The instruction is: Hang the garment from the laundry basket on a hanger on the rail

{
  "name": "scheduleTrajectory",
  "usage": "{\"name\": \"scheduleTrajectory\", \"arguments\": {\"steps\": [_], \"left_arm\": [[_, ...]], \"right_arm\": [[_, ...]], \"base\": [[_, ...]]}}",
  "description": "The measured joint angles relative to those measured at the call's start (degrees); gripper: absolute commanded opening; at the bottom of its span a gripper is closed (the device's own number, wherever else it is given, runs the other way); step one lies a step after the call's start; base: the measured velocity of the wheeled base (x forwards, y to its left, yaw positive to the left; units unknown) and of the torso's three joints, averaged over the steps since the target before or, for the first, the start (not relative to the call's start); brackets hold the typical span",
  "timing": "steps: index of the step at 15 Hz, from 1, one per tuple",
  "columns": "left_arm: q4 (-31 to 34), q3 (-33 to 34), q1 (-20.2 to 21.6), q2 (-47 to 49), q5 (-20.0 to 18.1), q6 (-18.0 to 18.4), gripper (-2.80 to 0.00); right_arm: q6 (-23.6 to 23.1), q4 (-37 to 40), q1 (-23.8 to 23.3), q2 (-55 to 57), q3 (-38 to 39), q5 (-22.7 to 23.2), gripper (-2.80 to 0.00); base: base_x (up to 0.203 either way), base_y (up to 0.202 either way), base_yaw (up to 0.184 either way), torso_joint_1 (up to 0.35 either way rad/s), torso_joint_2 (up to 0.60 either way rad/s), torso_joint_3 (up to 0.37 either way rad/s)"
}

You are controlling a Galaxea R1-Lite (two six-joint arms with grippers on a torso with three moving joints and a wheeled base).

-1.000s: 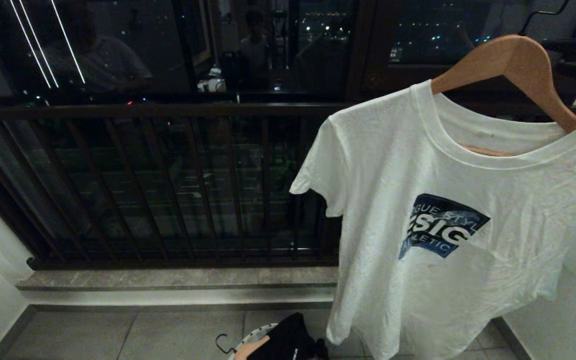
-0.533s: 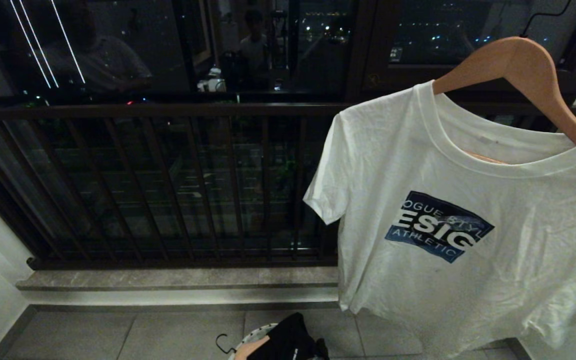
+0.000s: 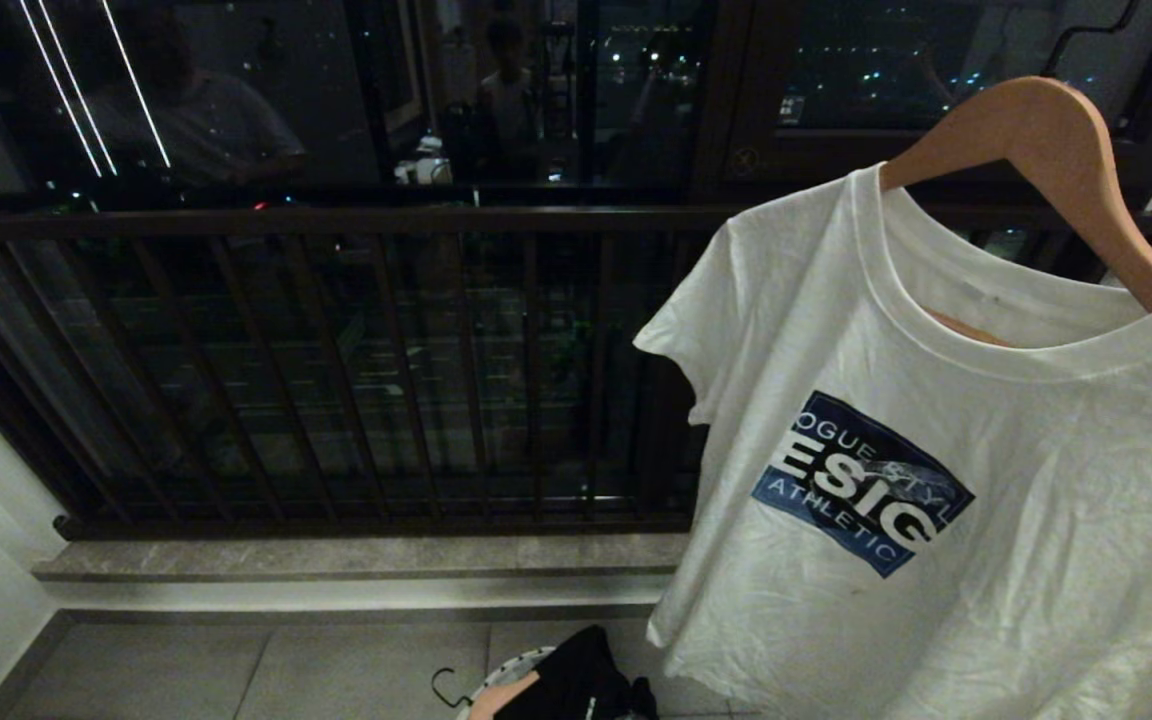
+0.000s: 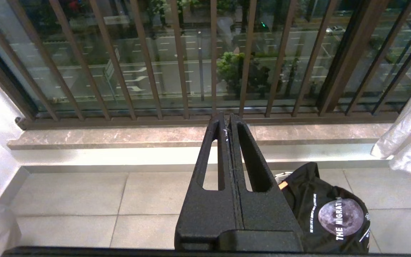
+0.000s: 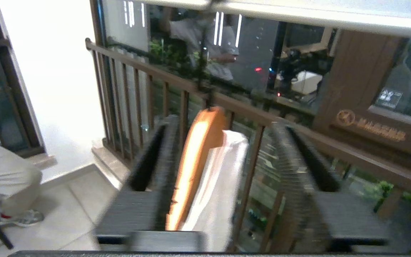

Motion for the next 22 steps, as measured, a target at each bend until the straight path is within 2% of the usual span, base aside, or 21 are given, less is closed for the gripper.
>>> {"name": "scheduleTrajectory", "arguments": {"steps": [9, 11, 13, 15, 17, 19, 22], "left_arm": [[0.1, 0.0, 0.0, 0.0, 0.0, -0.1, -2.80], [0.1, 0.0, 0.0, 0.0, 0.0, -0.1, -2.80], [0.1, 0.0, 0.1, 0.0, 0.0, -0.1, -2.80], [0.1, 0.0, 0.1, 0.0, 0.0, -0.1, -2.80], [0.1, 0.0, 0.1, 0.0, 0.0, -0.1, -2.80], [0.1, 0.0, 0.1, 0.0, 0.0, -0.1, -2.80], [0.0, 0.0, 0.1, 0.0, 0.0, -0.1, -2.80]], "right_arm": [[0.3, 0.2, -0.7, -19.0, 20.6, 1.7, -2.80], [0.3, 0.4, 1.8, -23.6, 24.9, 1.7, -2.80], [-1.2, 2.1, 7.4, -28.7, 29.0, -1.8, -2.80], [-6.3, 5.3, 13.9, -35.1, 34.1, -9.4, -2.80], [-13.6, 12.3, 19.7, -42.2, 38.4, -17.8, -2.80], [-23.9, 24.4, 23.8, -48.7, 41.0, -30.1, -2.80], [-38.5, 42.7, 28.7, -55.5, 43.7, -51.5, -2.80]], "base": [[0.000, 0.000, 0.000, 0.000, 0.00, 0.000], [0.000, 0.000, 0.000, 0.000, 0.00, 0.000], [0.000, 0.000, 0.000, 0.000, 0.00, 0.000], [0.000, 0.000, 0.000, 0.000, 0.00, 0.000], [0.000, 0.000, 0.000, 0.000, 0.00, 0.000], [0.000, 0.000, 0.000, 0.000, 0.00, 0.000], [0.000, 0.000, 0.000, 0.000, 0.00, 0.000]]}}
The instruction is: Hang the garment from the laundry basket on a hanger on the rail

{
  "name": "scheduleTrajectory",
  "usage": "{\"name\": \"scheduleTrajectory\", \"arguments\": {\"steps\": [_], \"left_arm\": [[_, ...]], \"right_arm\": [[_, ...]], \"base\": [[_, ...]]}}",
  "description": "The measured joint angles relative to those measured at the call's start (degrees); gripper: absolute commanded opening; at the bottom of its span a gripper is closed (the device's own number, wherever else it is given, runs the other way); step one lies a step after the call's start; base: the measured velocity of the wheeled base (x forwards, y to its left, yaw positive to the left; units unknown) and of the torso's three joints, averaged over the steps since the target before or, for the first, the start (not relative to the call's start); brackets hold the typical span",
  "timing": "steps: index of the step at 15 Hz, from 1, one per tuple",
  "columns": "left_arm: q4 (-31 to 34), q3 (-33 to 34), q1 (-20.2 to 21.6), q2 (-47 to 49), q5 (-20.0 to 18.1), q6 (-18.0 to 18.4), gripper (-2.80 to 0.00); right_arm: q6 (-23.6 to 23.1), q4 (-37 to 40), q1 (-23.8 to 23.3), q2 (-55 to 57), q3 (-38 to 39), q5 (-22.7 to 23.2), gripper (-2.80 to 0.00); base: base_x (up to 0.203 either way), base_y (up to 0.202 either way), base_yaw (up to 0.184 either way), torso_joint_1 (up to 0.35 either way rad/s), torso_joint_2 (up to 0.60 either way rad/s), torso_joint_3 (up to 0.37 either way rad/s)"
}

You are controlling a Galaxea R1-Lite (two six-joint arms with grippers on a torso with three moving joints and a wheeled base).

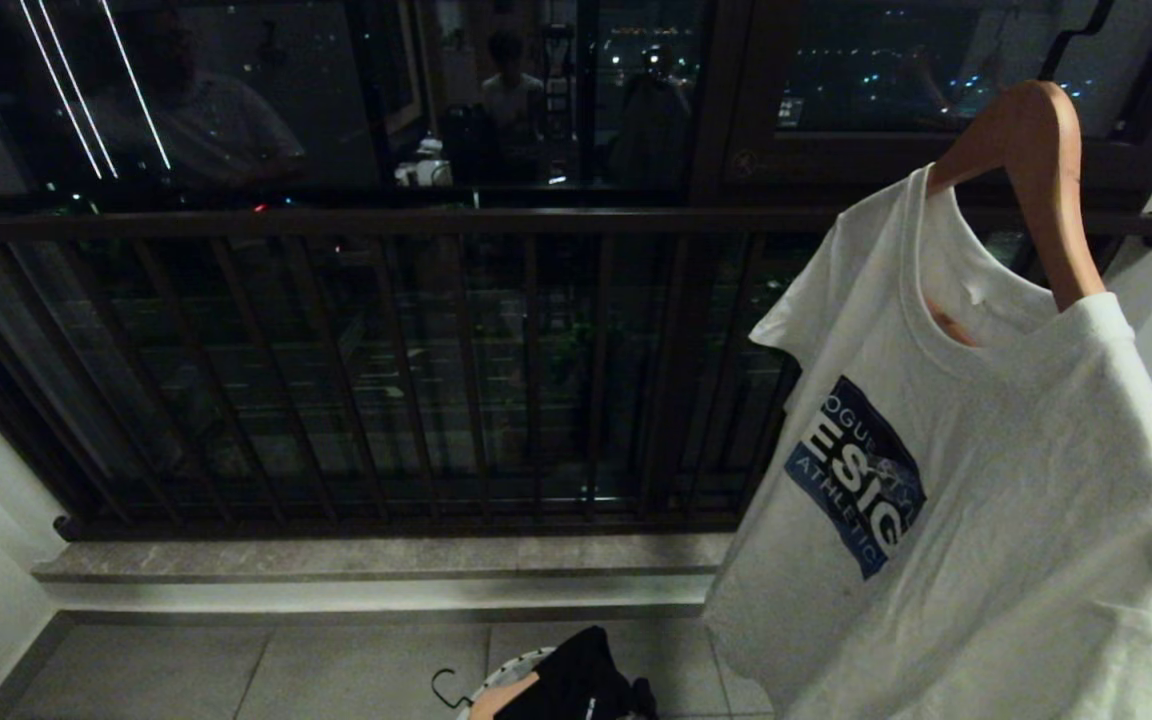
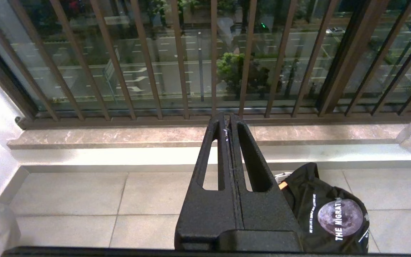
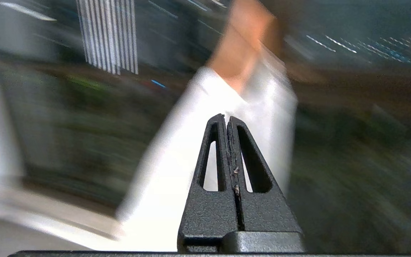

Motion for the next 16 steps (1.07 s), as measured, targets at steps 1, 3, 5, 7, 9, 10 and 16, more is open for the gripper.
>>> {"name": "scheduleTrajectory", "arguments": {"steps": [1, 3, 5, 7, 9, 10, 16], "left_arm": [[0.0, 0.0, 0.0, 0.0, 0.0, 0.0, -2.80], [0.0, 0.0, 0.0, 0.0, 0.0, 0.0, -2.80], [0.0, 0.0, 0.0, 0.0, 0.0, 0.0, -2.80], [0.0, 0.0, 0.0, 0.0, 0.0, 0.0, -2.80], [0.0, 0.0, 0.0, 0.0, 0.0, 0.0, -2.80], [0.0, 0.0, 0.0, 0.0, 0.0, 0.0, -2.80], [0.0, 0.0, 0.0, 0.0, 0.0, 0.0, -2.80]], "right_arm": [[-2.6, 3.7, 1.5, -1.8, 1.8, -5.7, -2.80], [-5.8, 8.4, 3.8, -5.5, 7.1, -13.8, -2.80], [-7.0, 9.6, 4.6, -8.5, 11.8, -16.0, -2.80], [-7.2, 10.7, 4.8, -11.5, 15.8, -16.1, -2.80], [-7.3, 16.2, 5.0, -15.7, 17.5, -16.7, -2.80], [-7.3, 19.5, 5.0, -18.1, 17.8, -17.2, -2.80], [-7.0, 31.2, 5.0, -25.9, 18.1, -19.7, -2.80]], "base": [[0.000, 0.000, 0.000, 0.000, 0.00, 0.000], [0.000, 0.000, 0.000, 0.000, 0.00, 0.000], [0.000, 0.000, 0.000, 0.000, 0.00, 0.000], [0.000, 0.000, 0.000, 0.000, 0.00, 0.000], [0.000, 0.000, 0.000, 0.000, 0.00, 0.000], [0.000, 0.000, 0.000, 0.000, 0.00, 0.000], [0.000, 0.000, 0.000, 0.000, 0.00, 0.000]]}}
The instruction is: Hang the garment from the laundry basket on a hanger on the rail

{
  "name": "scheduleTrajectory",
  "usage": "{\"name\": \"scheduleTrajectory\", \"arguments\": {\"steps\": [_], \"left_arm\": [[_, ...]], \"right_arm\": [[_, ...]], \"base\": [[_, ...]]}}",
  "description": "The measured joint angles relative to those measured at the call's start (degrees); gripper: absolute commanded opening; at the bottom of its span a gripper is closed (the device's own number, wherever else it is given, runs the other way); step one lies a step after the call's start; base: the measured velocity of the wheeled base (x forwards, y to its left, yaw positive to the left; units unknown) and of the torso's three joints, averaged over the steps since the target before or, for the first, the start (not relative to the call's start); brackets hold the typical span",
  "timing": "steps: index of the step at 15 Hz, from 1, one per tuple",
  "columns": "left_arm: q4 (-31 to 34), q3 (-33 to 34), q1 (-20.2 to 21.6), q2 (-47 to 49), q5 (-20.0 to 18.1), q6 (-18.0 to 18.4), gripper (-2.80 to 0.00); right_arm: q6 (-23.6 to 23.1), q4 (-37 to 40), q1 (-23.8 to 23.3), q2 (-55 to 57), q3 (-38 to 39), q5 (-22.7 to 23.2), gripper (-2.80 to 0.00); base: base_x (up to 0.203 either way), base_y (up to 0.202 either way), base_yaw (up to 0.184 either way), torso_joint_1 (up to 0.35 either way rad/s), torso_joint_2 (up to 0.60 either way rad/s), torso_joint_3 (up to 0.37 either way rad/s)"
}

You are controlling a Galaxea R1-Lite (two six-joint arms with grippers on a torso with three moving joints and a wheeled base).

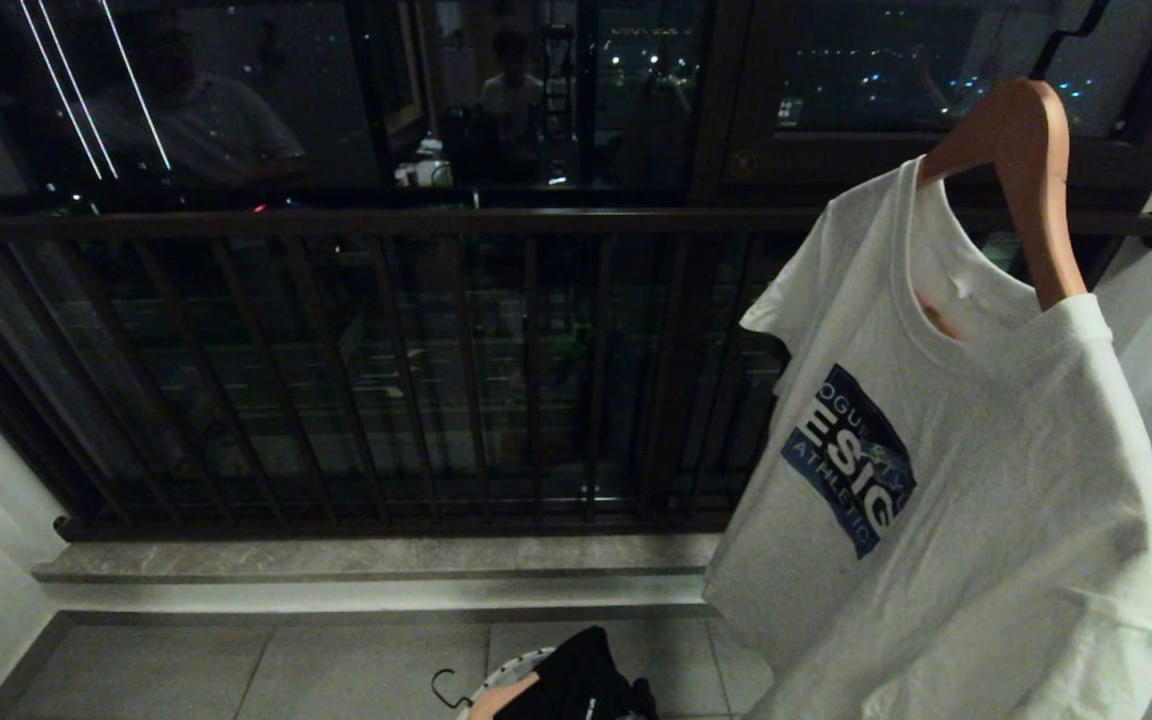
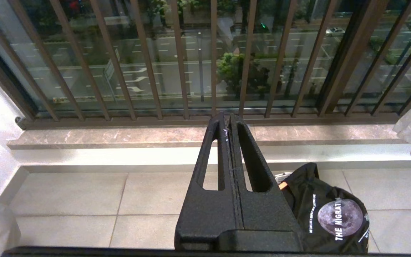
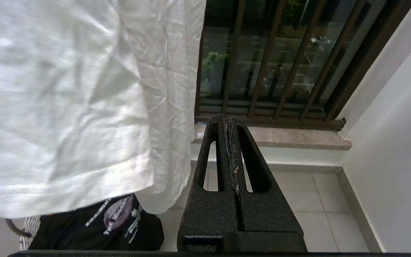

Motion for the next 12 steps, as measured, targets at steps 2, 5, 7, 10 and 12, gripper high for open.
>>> {"name": "scheduleTrajectory", "arguments": {"steps": [2, 5, 7, 10, 12], "left_arm": [[0.0, 0.0, 0.0, 0.0, 0.0, 0.0, -2.80], [0.0, 0.0, 0.0, 0.0, 0.0, 0.0, -2.80], [0.0, 0.0, 0.0, 0.0, 0.0, 0.0, -2.80], [0.0, 0.0, 0.0, 0.0, 0.0, 0.0, -2.80], [0.0, 0.0, 0.0, 0.0, 0.0, 0.0, -2.80]], "right_arm": [[0.3, -0.1, 0.0, -0.5, 0.0, 0.0, -2.80], [-0.3, 0.0, 0.0, -0.6, 0.0, 0.0, -2.80], [-0.5, 0.0, 0.0, -0.7, 0.0, 0.0, -2.80], [-0.6, 0.1, 0.0, -0.7, 0.0, 0.0, -2.80], [-0.4, 0.1, 0.0, -0.7, 0.0, -0.1, -2.80]], "base": [[0.000, 0.000, 0.000, 0.000, 0.00, 0.000], [0.000, 0.000, 0.000, 0.000, 0.00, 0.000], [0.000, 0.000, 0.000, 0.000, 0.00, 0.000], [0.000, 0.000, 0.000, 0.000, 0.00, 0.000], [0.000, 0.000, 0.000, 0.000, 0.00, 0.000]]}}
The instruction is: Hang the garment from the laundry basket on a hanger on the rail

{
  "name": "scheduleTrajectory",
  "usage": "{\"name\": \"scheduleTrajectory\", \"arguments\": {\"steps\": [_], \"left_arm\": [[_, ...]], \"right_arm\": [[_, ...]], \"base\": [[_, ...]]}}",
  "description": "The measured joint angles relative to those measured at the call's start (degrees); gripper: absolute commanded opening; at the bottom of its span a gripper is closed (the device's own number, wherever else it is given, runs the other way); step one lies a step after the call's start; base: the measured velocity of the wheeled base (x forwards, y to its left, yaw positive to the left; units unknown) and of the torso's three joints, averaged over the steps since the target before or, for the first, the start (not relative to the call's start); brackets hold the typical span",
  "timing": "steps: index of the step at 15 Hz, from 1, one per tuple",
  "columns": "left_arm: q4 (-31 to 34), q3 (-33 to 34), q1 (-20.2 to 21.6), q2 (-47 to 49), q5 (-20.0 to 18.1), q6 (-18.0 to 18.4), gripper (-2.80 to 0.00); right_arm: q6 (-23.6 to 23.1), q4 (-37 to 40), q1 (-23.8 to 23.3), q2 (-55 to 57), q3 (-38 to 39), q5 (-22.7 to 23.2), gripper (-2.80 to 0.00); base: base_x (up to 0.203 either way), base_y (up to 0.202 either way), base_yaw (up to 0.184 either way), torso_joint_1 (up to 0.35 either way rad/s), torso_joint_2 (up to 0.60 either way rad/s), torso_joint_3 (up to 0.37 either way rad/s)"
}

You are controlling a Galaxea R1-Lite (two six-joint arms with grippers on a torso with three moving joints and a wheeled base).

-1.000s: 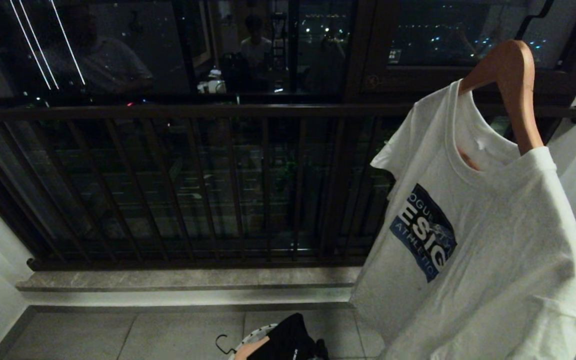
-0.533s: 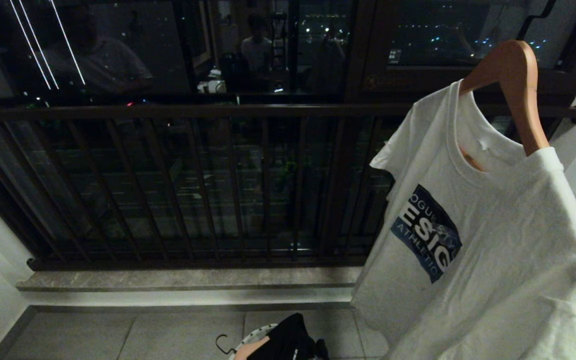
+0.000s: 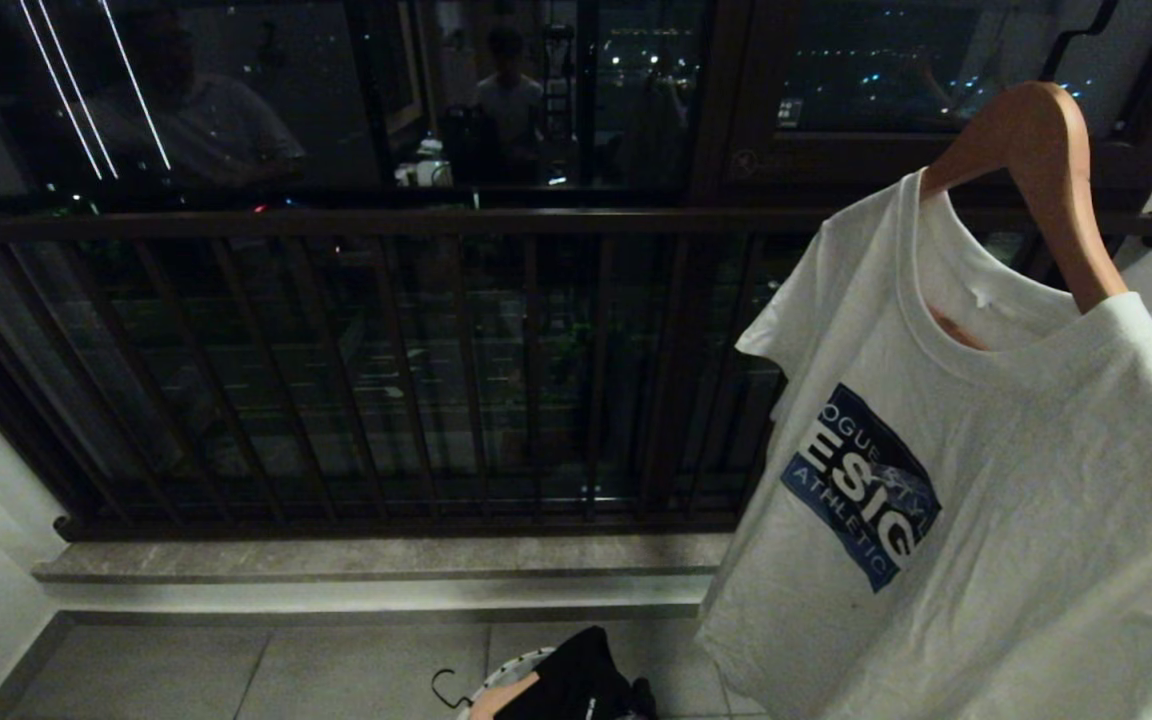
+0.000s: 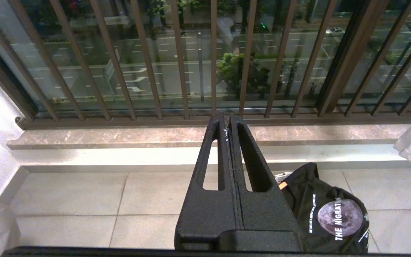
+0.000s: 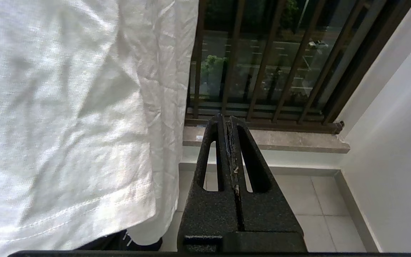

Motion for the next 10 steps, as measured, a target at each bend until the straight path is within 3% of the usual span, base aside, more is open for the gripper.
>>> {"name": "scheduleTrajectory", "arguments": {"steps": [10], "left_arm": [[0.0, 0.0, 0.0, 0.0, 0.0, -0.1, -2.80]], "right_arm": [[-0.5, 0.0, 0.0, 0.0, 0.0, 0.1, -2.80]], "base": [[0.000, 0.000, 0.000, 0.000, 0.00, 0.000]]}}
